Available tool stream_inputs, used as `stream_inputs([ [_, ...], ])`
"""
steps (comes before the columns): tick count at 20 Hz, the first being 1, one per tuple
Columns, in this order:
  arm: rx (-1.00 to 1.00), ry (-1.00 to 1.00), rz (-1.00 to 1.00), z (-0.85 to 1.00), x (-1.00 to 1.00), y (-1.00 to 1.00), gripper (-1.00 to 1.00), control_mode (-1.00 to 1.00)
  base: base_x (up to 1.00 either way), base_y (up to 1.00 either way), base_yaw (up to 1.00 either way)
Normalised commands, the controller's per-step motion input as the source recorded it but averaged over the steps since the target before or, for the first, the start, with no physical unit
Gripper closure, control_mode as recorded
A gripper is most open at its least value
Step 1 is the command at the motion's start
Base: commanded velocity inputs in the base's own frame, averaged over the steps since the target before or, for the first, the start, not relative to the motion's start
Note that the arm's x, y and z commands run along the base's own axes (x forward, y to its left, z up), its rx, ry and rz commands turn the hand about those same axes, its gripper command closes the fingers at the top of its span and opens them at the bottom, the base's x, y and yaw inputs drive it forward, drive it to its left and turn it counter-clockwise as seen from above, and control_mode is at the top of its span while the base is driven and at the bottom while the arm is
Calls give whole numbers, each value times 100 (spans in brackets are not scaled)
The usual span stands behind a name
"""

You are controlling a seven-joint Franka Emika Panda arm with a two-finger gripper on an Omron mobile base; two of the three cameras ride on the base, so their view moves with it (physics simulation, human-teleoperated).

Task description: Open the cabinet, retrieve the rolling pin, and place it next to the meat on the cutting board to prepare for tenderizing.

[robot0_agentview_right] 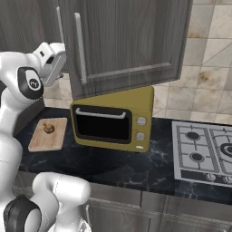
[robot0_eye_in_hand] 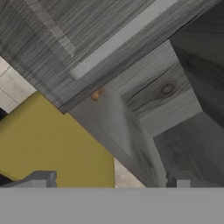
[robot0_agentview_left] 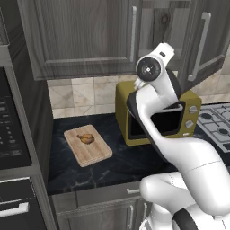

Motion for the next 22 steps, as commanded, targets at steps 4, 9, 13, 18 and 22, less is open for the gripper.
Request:
stream_inputs([
  [4, -3, 4, -3, -1, 6, -42, -100, -100, 0, 0, 0],
  [9, -1, 3, -6, 0, -7, -49, -100, -100, 0, 0, 0],
  [13, 0, 2, -12, -1, -33, -57, -100, -100, 0, 0, 0],
  [18, 0, 0, -16, 0, -61, -65, -100, -100, 0, 0, 0],
  [22, 0, 0, -18, 0, -50, -75, -100, -100, 0, 0, 0],
])
